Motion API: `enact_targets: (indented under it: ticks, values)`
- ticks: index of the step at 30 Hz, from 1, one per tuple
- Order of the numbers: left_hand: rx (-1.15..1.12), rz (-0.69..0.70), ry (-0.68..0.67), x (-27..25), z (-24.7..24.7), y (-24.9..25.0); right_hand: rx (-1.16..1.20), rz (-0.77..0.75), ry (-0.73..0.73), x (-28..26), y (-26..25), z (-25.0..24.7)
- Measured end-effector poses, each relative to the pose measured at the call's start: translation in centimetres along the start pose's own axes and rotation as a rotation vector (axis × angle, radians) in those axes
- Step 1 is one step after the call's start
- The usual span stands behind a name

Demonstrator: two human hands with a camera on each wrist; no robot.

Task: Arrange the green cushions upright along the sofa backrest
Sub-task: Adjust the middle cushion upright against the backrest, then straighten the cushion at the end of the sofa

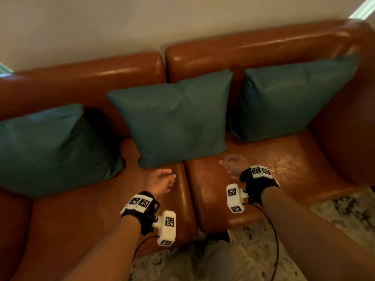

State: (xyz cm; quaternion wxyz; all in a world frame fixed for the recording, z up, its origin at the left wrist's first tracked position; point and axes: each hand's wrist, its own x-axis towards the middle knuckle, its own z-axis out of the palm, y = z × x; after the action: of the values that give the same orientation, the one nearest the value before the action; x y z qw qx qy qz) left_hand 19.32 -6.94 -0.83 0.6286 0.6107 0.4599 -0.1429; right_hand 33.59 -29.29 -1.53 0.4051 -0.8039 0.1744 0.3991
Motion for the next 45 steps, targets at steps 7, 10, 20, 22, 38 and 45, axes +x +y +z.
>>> enact_targets:
  ticks: [7,10,20,22,38,45]
  values:
    - [0.033,0.024,-0.052,-0.1,7.0,3.3,-0.042,-0.071,0.086,1.8,1.0,-10.2]
    - [0.028,0.043,-0.046,1.1,12.0,5.4,-0.037,-0.099,0.115,5.2,1.5,-16.0]
    - [-0.110,-0.008,0.038,5.8,29.2,13.6,-0.020,-0.083,0.212,16.4,1.1,-33.0]
    - [-0.147,-0.014,0.069,6.6,31.6,15.2,0.035,-0.101,0.233,17.9,0.4,-35.4]
    - [-0.196,-0.003,0.108,11.0,39.3,19.1,0.186,-0.300,0.054,25.1,-1.6,-42.8]
    - [-0.260,-0.055,0.108,10.8,41.8,19.2,0.200,-0.337,0.066,25.4,-2.0,-44.2]
